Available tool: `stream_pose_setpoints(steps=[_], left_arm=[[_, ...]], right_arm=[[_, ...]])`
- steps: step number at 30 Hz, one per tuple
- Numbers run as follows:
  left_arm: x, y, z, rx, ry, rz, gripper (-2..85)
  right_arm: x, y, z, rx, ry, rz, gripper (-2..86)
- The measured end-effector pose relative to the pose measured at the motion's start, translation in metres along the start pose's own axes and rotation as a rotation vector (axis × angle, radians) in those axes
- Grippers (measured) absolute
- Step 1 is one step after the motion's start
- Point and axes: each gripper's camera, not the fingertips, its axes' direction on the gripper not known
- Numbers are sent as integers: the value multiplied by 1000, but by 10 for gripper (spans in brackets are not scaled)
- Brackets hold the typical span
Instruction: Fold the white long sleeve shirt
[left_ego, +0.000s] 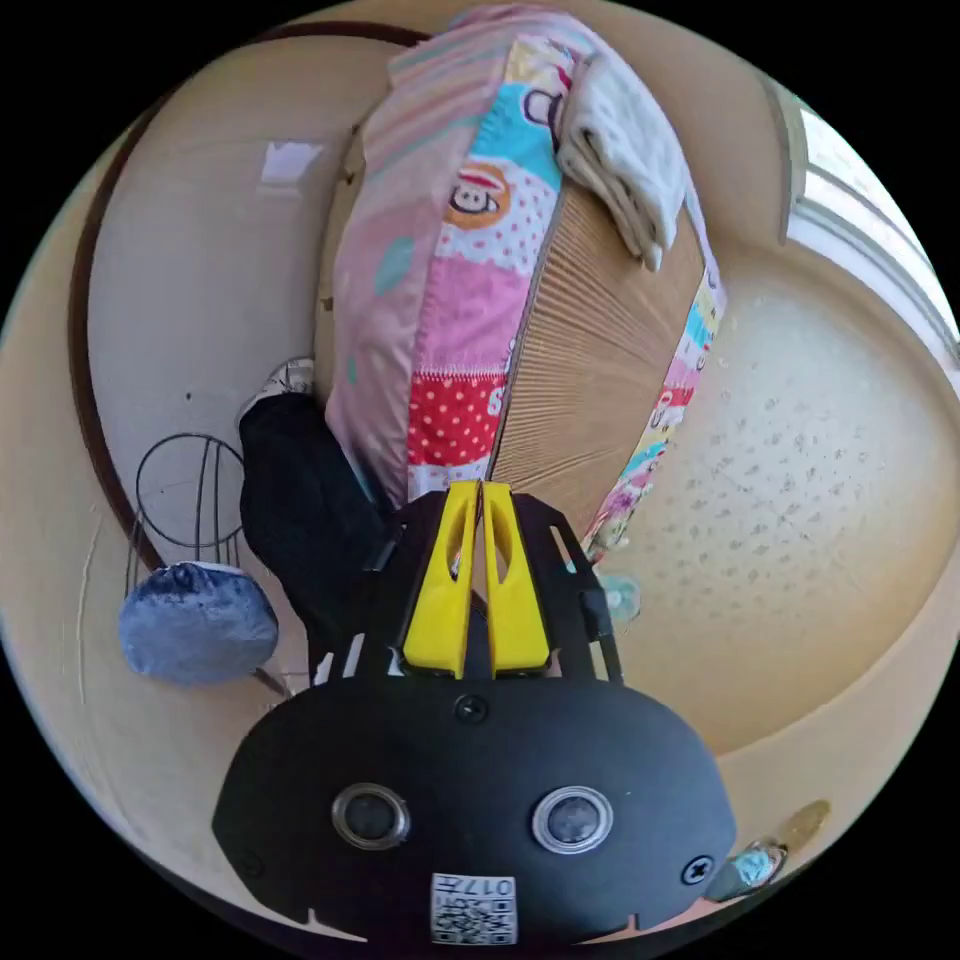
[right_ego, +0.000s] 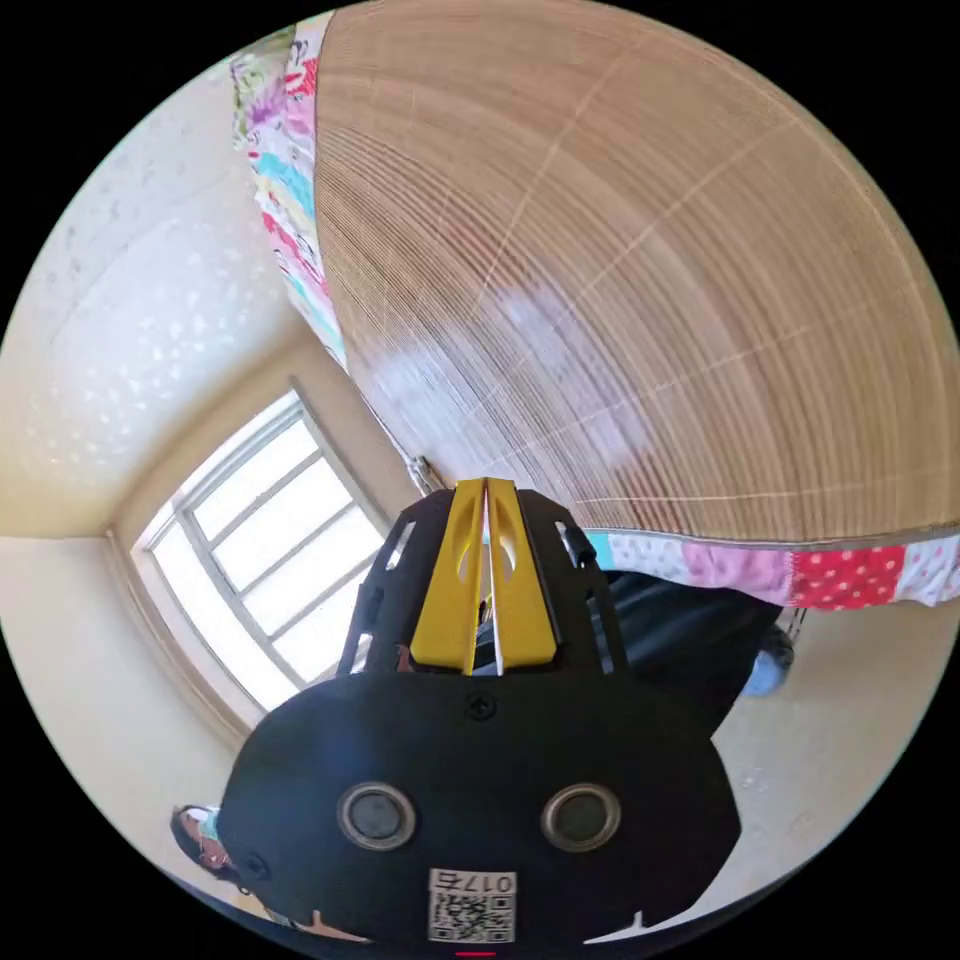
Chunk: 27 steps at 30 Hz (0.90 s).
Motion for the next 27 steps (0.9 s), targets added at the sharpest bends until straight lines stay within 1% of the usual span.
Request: stream_pose_setpoints(steps=[1,2,3,4,5,6,7,8,9,11,13,16,18,19,20,21,22,23,24,26,27], left_arm=[[21,-10,8,-110,-50,51,-10],[44,-19,7,-177,-138,105,-10],[55,-21,5,-185,-191,127,-10],[77,-24,-2,-170,-275,171,-10],[96,-24,-7,-147,-306,216,-10],[103,-25,-8,-139,-306,233,-9],[115,-27,-8,-132,-287,242,-9],[122,-33,-6,-144,-260,218,-9],[126,-36,-5,-151,-248,202,-9],[143,-51,-2,-147,-220,158,-9],[160,-63,2,-131,-229,138,-8],[192,-90,16,-133,-253,117,-6],[222,-113,24,-126,-215,148,-2],[248,-129,27,-103,-205,178,2],[277,-146,31,-89,-208,215,10],[293,-156,34,-88,-212,238,13],[327,-175,41,-90,-237,288,32],[362,-192,47,-89,-284,340,49],[380,-201,51,-86,-313,365,56],[448,-230,65,-72,-394,448,84],[464,-236,69,-74,-409,473,86]], right_arm=[[9,5,34,-23,-51,-17,3],[22,12,68,-38,-130,-62,4],[29,17,85,-46,-176,-95,4],[46,28,122,-97,-284,-158,4],[65,40,161,-176,-359,-168,5],[77,43,177,-211,-395,-113,5],[88,40,190,-236,-530,-90,5],[83,37,183,-180,-570,-146,6],[79,36,176,-141,-547,-181,6],[64,37,152,-35,-417,-267,5],[66,42,144,-5,-396,-268,5],[84,67,134,85,-434,-246,5],[98,92,119,190,-466,-258,5],[111,112,106,283,-487,-267,4],[129,135,93,371,-501,-239,4],[139,146,87,407,-507,-215,4],[160,169,76,466,-515,-151,4],[179,194,66,519,-515,-80,4],[187,207,61,549,-510,-47,4],[204,265,45,705,-474,67,4],[205,278,42,747,-472,77,4]])
